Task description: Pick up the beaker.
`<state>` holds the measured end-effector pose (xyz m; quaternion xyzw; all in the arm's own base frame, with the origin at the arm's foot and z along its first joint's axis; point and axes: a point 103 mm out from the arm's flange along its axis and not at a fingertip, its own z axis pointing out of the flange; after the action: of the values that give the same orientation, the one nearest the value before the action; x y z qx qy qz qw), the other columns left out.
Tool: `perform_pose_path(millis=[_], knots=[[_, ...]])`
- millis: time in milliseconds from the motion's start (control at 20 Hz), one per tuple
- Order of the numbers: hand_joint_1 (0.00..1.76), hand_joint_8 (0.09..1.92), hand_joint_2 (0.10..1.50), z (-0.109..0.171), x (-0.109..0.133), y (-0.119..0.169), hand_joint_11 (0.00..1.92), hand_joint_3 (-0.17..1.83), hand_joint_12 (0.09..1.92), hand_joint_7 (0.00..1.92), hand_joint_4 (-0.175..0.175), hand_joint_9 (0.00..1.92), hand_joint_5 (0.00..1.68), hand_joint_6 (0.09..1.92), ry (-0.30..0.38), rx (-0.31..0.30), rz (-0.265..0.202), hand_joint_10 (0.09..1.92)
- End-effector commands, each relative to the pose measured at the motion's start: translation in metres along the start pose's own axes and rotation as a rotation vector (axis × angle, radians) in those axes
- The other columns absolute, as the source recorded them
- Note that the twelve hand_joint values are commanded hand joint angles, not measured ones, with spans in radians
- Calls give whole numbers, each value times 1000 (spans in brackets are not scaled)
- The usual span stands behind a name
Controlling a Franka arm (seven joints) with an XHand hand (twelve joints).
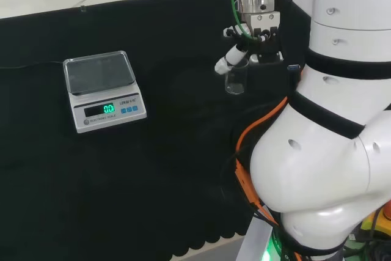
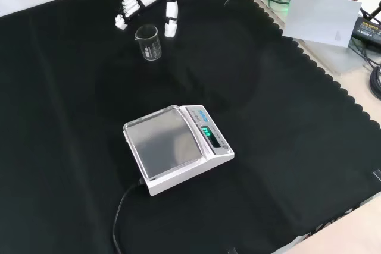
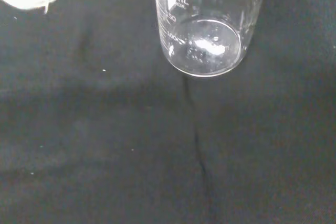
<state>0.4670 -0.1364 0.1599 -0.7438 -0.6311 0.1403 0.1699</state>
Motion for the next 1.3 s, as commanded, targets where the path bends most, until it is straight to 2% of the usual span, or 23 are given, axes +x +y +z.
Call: perform_pose_path(millis=[50,750,1050,1150,1300], knots=[[663,87,654,9,-9,14,0,24,1437,0,42,9,0,87,-4,12,20,959],[686,87,663,32,-30,35,0,26,1435,17,40,26,0,87,9,49,45,970],[760,87,691,44,-24,38,27,37,1520,102,41,192,0,87,4,39,37,943],[806,278,702,46,-21,37,91,55,1518,119,40,288,3,87,17,12,35,909],[889,627,715,45,-17,36,280,107,1453,236,24,495,103,87,43,-41,34,855]])
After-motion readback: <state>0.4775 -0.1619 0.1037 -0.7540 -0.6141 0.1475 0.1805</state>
